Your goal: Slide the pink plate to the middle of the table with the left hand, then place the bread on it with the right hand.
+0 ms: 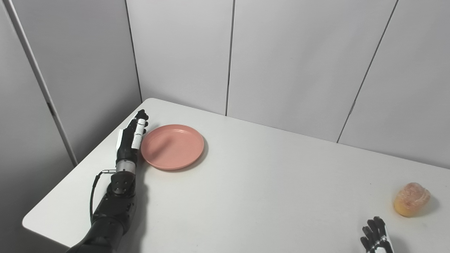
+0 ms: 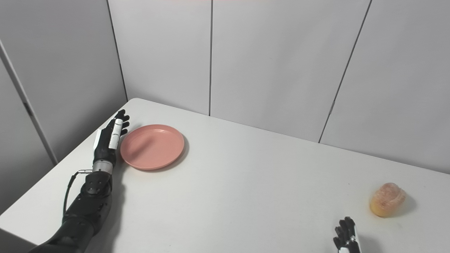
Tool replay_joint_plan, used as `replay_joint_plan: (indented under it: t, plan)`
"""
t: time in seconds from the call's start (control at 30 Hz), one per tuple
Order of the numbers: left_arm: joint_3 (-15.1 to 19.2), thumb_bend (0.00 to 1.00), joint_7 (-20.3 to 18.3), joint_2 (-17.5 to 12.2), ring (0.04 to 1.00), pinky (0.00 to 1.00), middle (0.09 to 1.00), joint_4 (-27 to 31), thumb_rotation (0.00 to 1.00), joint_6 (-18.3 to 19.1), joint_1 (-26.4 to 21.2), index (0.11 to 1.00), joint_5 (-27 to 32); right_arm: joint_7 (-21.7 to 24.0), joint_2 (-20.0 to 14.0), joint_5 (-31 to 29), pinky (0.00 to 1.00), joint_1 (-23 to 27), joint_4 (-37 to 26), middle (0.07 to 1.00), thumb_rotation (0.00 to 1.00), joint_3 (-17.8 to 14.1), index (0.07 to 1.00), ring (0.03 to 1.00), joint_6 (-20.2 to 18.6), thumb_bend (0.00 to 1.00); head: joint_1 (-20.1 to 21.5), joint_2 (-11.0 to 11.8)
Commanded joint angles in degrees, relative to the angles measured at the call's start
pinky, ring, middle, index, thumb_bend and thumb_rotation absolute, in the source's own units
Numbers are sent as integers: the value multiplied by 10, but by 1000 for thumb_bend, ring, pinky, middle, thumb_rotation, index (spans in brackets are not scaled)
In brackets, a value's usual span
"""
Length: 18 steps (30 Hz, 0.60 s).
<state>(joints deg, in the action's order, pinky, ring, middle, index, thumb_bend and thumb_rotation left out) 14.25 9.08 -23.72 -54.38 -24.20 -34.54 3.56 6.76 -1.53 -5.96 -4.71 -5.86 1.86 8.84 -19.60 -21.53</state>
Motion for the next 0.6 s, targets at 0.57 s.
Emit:
replay_joint_plan:
  t: [0.57]
  plan:
    - [-11,733,5,33,893,937,876,21,1000,-27,13,857,-1,-7,-1,8,1000,5,-27,1000,935,-4,1000,1000,8,392,-1,-5]
